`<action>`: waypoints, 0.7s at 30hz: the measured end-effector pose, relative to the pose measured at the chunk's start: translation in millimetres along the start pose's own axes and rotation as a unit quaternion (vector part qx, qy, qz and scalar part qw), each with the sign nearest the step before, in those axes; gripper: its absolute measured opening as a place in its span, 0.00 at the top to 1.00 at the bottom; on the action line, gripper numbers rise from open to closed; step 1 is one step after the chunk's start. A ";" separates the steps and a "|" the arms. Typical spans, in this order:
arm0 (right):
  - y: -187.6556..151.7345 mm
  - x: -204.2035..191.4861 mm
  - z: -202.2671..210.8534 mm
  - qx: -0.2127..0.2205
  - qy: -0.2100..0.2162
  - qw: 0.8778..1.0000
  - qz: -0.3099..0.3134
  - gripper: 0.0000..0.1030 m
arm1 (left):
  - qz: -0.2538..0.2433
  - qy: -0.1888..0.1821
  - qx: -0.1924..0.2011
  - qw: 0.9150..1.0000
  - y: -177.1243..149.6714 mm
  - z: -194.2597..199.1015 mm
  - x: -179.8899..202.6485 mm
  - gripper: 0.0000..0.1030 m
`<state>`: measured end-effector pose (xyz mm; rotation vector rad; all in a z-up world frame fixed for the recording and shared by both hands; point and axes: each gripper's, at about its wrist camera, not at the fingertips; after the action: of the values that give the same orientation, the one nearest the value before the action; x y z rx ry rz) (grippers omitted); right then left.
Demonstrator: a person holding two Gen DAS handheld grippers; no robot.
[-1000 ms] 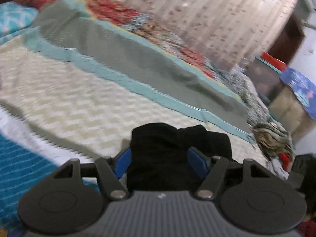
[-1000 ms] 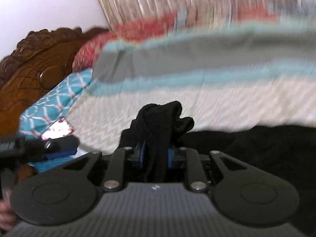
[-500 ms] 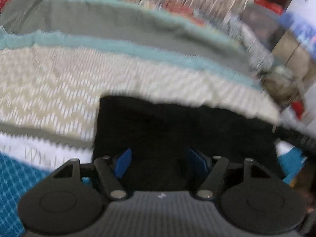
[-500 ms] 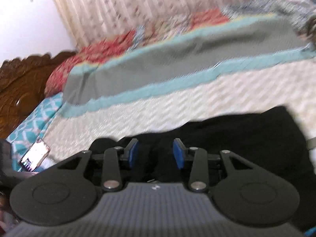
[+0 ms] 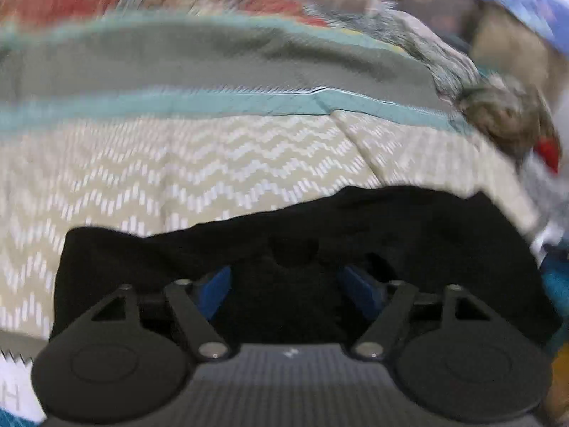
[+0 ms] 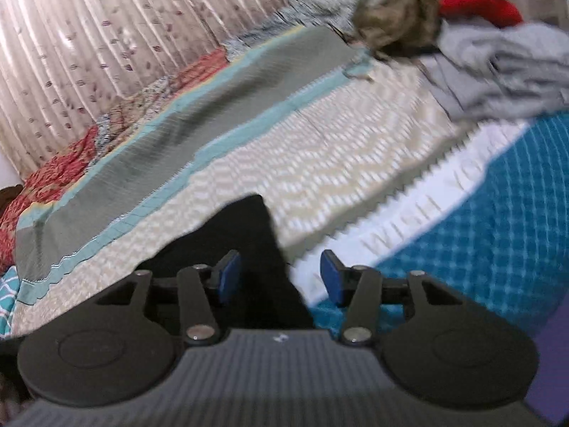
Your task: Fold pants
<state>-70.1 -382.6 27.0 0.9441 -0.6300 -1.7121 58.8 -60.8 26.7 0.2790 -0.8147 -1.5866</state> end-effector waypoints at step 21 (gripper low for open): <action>11.8 -118.4 27.5 0.049 0.102 0.974 0.195 0.88 | 0.029 -0.145 -0.102 0.984 75.8 49.3 90.2 0.04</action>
<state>-68.4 -275.5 85.8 0.9776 -0.7150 -1.2279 68.9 -127.6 135.1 -0.1265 -0.8640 -1.6637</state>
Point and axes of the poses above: each gripper's, at about its wrist camera, not at the fingertips, and z roughly against the way its jaws point, x to its right, y to its top, and after that the axes turned 13 degrees about z, right-handed
